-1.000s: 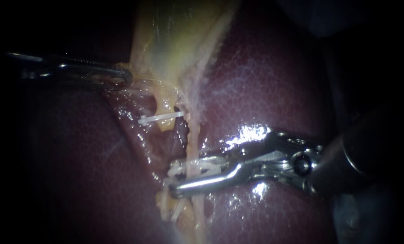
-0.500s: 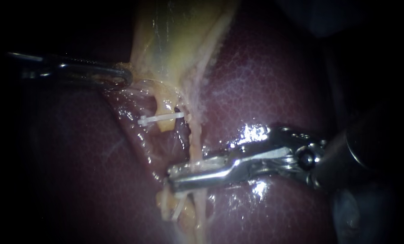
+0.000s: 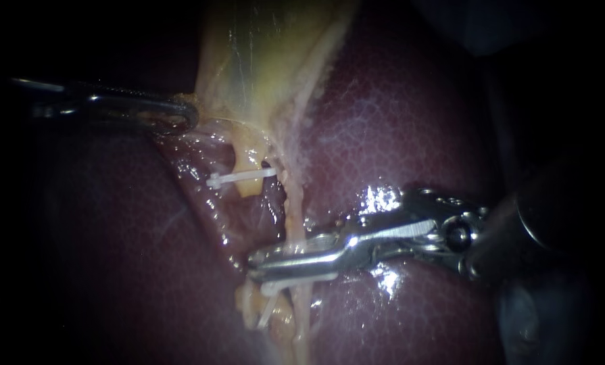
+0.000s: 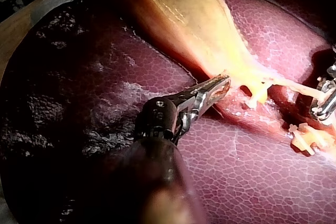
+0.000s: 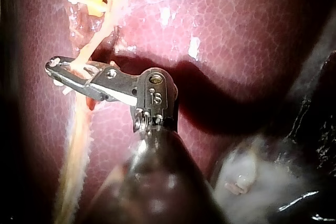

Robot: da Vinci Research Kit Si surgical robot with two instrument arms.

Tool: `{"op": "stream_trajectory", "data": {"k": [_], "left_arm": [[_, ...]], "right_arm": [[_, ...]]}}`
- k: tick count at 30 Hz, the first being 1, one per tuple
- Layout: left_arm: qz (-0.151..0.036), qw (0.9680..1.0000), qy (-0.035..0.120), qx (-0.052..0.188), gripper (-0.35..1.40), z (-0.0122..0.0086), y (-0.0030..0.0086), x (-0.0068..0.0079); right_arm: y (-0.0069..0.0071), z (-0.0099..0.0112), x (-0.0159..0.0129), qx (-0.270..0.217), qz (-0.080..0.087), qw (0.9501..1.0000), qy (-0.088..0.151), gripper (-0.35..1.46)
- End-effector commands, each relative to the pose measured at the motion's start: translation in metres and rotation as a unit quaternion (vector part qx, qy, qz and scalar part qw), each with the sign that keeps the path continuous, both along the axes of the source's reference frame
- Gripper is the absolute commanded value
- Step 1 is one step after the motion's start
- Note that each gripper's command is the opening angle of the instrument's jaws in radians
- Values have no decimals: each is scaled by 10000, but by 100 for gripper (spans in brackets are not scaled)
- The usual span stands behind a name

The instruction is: Clipping second clip right tube

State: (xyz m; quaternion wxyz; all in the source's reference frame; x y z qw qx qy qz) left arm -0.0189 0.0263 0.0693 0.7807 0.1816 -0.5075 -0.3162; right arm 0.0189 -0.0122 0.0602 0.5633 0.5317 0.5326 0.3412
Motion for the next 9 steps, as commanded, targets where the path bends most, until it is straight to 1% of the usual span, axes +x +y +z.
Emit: {"op": "stream_trajectory", "data": {"k": [1, 9], "left_arm": [[0, 10000, 0, 0, -35, 0, 0, 0], [0, 10000, 0, 0, -35, 0, 0, 0]], "right_arm": [[0, 0, 0, 0, -3, 10000, 3, -35], [2, 3, 0, -1, -5, 10000, 4, -35]]}}
